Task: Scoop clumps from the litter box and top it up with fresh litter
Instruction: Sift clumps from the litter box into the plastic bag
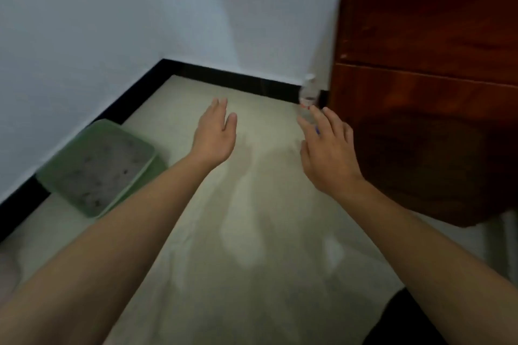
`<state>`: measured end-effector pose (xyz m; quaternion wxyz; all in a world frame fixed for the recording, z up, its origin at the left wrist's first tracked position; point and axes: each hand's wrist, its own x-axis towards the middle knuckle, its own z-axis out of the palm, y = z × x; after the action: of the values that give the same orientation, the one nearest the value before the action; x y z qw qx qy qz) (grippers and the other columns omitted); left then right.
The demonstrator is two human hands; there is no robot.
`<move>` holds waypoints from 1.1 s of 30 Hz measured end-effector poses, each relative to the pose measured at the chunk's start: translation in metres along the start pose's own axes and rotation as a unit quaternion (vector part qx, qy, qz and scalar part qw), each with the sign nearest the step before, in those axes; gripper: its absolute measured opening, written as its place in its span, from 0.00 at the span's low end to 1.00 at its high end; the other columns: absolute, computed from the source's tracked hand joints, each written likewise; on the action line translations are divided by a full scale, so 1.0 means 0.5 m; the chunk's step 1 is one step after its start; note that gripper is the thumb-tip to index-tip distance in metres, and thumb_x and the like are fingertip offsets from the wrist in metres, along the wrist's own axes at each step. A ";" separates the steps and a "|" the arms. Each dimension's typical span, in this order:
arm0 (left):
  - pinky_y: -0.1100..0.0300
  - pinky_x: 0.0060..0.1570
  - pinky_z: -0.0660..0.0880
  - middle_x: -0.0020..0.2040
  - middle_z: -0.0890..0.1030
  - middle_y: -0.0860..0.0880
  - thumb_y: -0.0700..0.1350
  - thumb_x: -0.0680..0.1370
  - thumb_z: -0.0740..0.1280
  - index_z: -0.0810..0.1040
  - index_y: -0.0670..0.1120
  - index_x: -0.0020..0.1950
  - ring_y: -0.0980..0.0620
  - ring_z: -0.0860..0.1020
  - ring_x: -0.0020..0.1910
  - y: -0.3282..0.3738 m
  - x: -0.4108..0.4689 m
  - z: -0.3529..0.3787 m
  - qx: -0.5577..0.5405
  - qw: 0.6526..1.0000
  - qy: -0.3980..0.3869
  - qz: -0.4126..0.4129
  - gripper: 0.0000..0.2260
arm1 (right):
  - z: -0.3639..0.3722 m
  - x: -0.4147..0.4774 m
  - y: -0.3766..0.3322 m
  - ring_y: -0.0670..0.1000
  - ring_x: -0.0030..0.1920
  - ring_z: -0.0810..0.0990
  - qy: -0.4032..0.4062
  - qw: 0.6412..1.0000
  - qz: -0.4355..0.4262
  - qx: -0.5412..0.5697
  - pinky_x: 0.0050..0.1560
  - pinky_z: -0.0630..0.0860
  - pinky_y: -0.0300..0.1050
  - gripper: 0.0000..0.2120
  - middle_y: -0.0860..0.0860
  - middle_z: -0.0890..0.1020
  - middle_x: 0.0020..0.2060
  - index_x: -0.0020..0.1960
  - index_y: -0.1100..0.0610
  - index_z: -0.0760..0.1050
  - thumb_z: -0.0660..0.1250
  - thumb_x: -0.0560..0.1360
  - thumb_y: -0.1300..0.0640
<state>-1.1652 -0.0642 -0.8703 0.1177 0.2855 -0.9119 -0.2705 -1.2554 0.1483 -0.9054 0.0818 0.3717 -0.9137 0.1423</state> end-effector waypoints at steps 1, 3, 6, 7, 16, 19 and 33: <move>0.54 0.76 0.50 0.80 0.54 0.46 0.51 0.84 0.52 0.56 0.45 0.79 0.49 0.52 0.78 -0.063 -0.009 -0.043 0.032 0.999 0.002 -0.016 0.24 | 0.011 0.017 -0.051 0.58 0.77 0.56 -0.013 1.000 -0.016 0.016 0.73 0.59 0.59 0.25 0.56 0.62 0.76 0.77 0.53 0.60 0.59 0.80 0.53; 0.51 0.76 0.51 0.79 0.55 0.44 0.52 0.84 0.52 0.57 0.45 0.79 0.47 0.53 0.78 -0.183 -0.022 -0.132 0.084 0.996 0.002 -0.038 0.24 | 0.028 0.052 -0.153 0.56 0.77 0.57 -0.037 0.997 -0.048 0.041 0.73 0.58 0.56 0.26 0.53 0.63 0.76 0.78 0.52 0.58 0.57 0.81 0.52; 0.48 0.75 0.53 0.79 0.56 0.42 0.53 0.84 0.53 0.60 0.43 0.78 0.45 0.54 0.78 -0.334 -0.021 -0.255 0.125 0.990 0.017 -0.061 0.24 | 0.045 0.108 -0.296 0.56 0.75 0.60 -0.055 0.992 -0.105 0.047 0.72 0.60 0.54 0.26 0.53 0.65 0.75 0.78 0.52 0.58 0.56 0.82 0.51; 0.47 0.75 0.55 0.79 0.57 0.42 0.52 0.84 0.53 0.61 0.43 0.77 0.44 0.54 0.78 -0.381 -0.018 -0.293 0.129 0.989 0.028 -0.069 0.24 | 0.050 0.126 -0.344 0.55 0.75 0.60 -0.064 0.989 -0.123 0.043 0.72 0.60 0.53 0.26 0.52 0.65 0.75 0.78 0.52 0.58 0.56 0.82 0.51; 0.46 0.75 0.55 0.78 0.58 0.41 0.52 0.83 0.56 0.63 0.43 0.76 0.43 0.55 0.77 -0.754 -0.042 -0.452 0.088 0.982 0.027 -0.163 0.24 | 0.151 0.230 -0.727 0.54 0.74 0.62 -0.180 0.958 -0.224 -0.013 0.71 0.63 0.53 0.25 0.50 0.67 0.73 0.78 0.52 0.58 0.56 0.82 0.51; 0.46 0.74 0.57 0.78 0.58 0.42 0.52 0.82 0.58 0.62 0.44 0.76 0.42 0.56 0.77 -0.855 -0.092 -0.472 0.084 0.974 0.008 -0.212 0.25 | 0.195 0.249 -0.836 0.56 0.72 0.66 -0.226 0.946 -0.231 -0.003 0.68 0.68 0.54 0.24 0.52 0.70 0.71 0.77 0.53 0.61 0.57 0.82 0.53; 0.49 0.69 0.66 0.76 0.61 0.40 0.57 0.79 0.63 0.54 0.43 0.78 0.40 0.63 0.73 -1.086 -0.227 -0.326 0.134 0.875 -0.244 -0.397 0.34 | 0.536 0.154 -1.020 0.59 0.46 0.80 -0.452 0.840 -0.278 0.112 0.41 0.73 0.45 0.12 0.56 0.83 0.47 0.52 0.56 0.79 0.58 0.79 0.55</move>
<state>-0.7650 -0.4424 -1.0471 -0.2655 0.5610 -0.7493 -0.2309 -0.9635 -0.3365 -1.0375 -0.3462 0.6400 -0.6852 0.0310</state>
